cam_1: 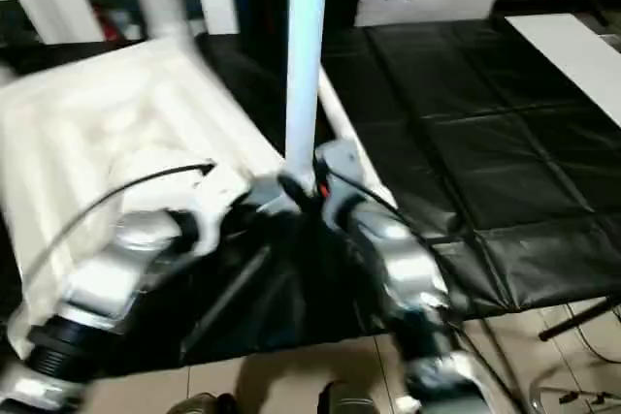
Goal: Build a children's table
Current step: Rotate leg to tighten
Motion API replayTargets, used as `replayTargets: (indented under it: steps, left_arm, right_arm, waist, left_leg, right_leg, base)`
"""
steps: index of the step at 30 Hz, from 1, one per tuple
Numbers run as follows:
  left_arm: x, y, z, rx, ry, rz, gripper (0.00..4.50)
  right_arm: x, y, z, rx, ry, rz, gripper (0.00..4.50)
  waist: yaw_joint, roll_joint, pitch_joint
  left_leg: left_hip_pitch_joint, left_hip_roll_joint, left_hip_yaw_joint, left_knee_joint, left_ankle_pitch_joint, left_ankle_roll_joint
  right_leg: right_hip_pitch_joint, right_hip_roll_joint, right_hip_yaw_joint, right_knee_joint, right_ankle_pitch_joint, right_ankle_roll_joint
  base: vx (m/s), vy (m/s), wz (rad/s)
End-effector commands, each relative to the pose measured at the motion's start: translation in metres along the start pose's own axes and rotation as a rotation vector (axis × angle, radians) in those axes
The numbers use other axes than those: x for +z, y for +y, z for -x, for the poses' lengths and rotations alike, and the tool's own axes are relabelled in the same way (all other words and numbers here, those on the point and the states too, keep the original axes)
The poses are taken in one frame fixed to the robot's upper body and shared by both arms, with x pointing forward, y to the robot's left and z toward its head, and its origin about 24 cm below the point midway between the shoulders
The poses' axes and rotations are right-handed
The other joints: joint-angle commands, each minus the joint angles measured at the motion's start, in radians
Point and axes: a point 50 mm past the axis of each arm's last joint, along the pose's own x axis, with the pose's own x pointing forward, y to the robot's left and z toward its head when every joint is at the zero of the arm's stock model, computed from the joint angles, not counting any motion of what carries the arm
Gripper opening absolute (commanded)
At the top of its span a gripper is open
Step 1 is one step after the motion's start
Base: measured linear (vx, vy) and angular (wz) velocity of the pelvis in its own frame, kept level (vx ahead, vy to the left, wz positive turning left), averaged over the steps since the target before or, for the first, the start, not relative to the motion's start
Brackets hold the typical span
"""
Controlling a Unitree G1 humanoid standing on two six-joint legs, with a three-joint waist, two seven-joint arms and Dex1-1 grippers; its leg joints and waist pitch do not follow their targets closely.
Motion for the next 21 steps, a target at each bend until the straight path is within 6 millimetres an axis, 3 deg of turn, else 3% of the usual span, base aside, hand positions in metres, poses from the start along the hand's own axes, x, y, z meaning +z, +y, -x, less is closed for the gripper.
replayTargets:
  steps: [1, 3, 5, 8, 9, 13, 16, 21]
  left_arm:
    - [0.021, -0.015, -0.001, -0.042, -0.095, -0.041, 0.00]
    - [0.019, -0.014, 0.000, -0.042, -0.072, -0.083, 0.00]
    - [0.017, -0.011, 0.001, -0.045, -0.055, -0.110, 0.00]
    - [0.013, -0.009, 0.004, -0.057, -0.030, -0.134, 0.00]
    - [0.012, -0.008, 0.004, -0.058, -0.024, -0.143, 0.00]
    - [0.006, 0.001, 0.008, -0.072, 0.002, -0.190, 0.00]
    - [-0.002, 0.008, 0.013, -0.125, 0.022, -0.244, 0.00]
    - [-0.013, 0.018, 0.022, -0.260, 0.046, -0.308, 0.00]
  right_arm:
    - [-0.026, 0.016, -0.005, 0.045, 0.127, -0.054, 2.72]
    - [-0.029, 0.020, -0.005, 0.058, 0.130, -0.066, 2.72]
    - [-0.030, 0.020, -0.004, 0.057, 0.120, -0.090, 3.41]
    - [-0.029, 0.018, -0.003, 0.049, 0.110, -0.089, 3.50]
    - [-0.029, 0.017, -0.002, 0.048, 0.105, -0.083, 3.75]
    - [-0.026, 0.010, 0.008, 0.092, 0.065, 0.013, 4.07]
    - [-0.022, -0.001, 0.023, 0.151, 0.026, 0.062, 4.33]
    - [-0.010, -0.012, 0.048, 0.323, -0.033, 0.193, 4.46]
  waist:
    - [0.010, 0.006, -0.067]
    - [0.010, 0.007, -0.068]
    - [0.010, 0.010, -0.068]
    - [0.011, 0.018, -0.068]
    - [0.013, 0.017, -0.068]
    - [0.019, 0.017, -0.072]
    - [0.029, 0.016, -0.070]
    - [0.039, 0.016, -0.065]
  left_leg:
    - [-0.002, 0.053, -0.026, -0.063, -0.101, 0.075]
    - [-0.002, 0.055, -0.025, -0.063, -0.096, 0.081]
    - [0.000, 0.056, -0.026, -0.065, -0.124, 0.077]
    - [0.006, 0.058, -0.025, -0.066, -0.154, 0.057]
    - [0.006, 0.057, -0.024, -0.066, -0.155, 0.055]
    - [0.005, 0.059, -0.025, -0.065, -0.126, 0.056]
    - [0.005, 0.057, -0.023, -0.064, -0.129, 0.069]
    - [0.011, 0.059, -0.022, -0.067, -0.175, 0.064]
  right_leg:
    - [0.055, -0.080, 0.053, -0.075, -0.113, -0.245]
    - [0.054, -0.078, 0.050, -0.072, -0.067, -0.258]
    - [0.055, -0.079, 0.050, -0.073, -0.074, -0.263]
    - [0.053, -0.080, 0.051, -0.075, -0.101, -0.269]
    - [0.053, -0.079, 0.052, -0.076, -0.101, -0.269]
    - [0.057, -0.080, 0.051, -0.069, -0.041, -0.265]
    - [0.058, -0.080, 0.052, -0.072, -0.049, -0.261]
    - [0.053, -0.080, 0.052, -0.075, -0.113, -0.254]
  base:
    - [0.000, 0.000, 0.00]
    - [0.000, 0.000, 0.00]
    - [0.000, 0.000, 0.00]
    - [0.000, 0.000, 0.00]
    - [0.000, 0.000, 0.00]
    - [0.000, 0.000, 0.00]
    - [0.000, 0.000, 0.00]
    - [0.000, 0.000, 0.00]
